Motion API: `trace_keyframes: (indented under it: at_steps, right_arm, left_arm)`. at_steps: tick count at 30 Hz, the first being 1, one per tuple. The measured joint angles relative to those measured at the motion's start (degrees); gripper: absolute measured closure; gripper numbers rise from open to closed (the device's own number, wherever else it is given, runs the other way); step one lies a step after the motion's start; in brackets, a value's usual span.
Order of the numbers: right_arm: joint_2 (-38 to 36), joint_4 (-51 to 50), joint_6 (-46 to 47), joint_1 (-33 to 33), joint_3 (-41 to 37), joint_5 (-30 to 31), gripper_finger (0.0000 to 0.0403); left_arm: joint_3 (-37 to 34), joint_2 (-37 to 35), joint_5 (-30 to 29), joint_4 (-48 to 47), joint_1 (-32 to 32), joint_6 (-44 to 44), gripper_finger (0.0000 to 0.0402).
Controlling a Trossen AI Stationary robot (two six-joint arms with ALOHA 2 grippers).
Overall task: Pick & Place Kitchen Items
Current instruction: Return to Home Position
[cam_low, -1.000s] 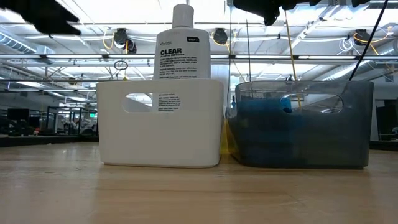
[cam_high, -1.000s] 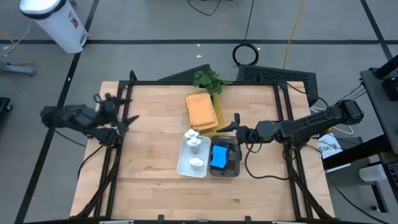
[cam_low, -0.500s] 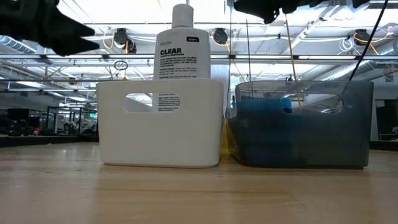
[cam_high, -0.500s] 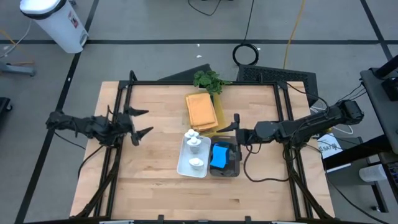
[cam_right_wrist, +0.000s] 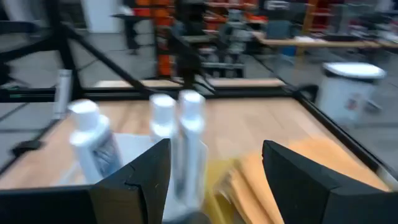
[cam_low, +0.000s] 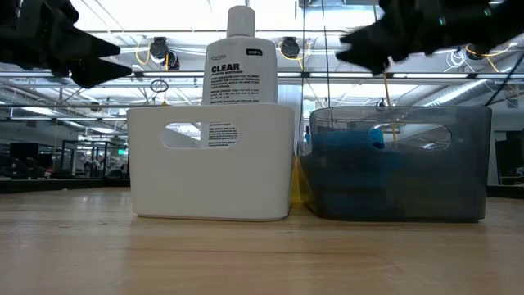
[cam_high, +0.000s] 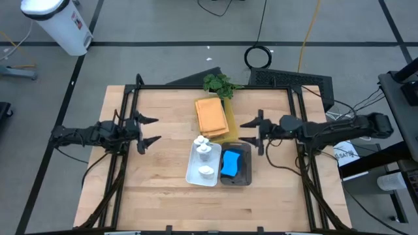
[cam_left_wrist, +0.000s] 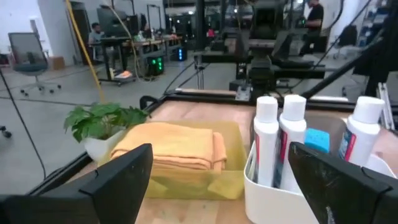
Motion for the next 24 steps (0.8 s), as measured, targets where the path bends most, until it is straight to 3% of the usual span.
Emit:
trace_keyframes:
  at_steps: [5,12,16,21,24]
  right_arm:
    - [-6.66,4.27,3.05,-3.66,-8.18,1.65,0.0181]
    - [-14.64,15.20,6.04,-7.90,-21.92,-4.83,0.0181]
    - [-20.36,24.61,6.01,-10.49,-28.83,-5.18,0.0181]
    - [-30.44,13.60,9.93,-14.79,-28.50,-11.96,0.0181]
    - [-38.03,5.28,8.40,-17.37,-28.54,-12.51,0.0181]
  left_arm:
    - [-2.86,-3.00,0.62,1.13,1.94,-0.92,0.0016]
    - [-3.19,-2.96,1.56,0.14,2.79,-1.06,0.0020]
    - [-3.19,-2.98,1.58,0.08,2.79,-0.98,0.0025]
    - [-3.19,-2.96,3.04,-0.45,2.77,-2.96,0.0020]
    - [-3.19,-2.96,3.09,-1.06,2.75,-3.92,0.0015]
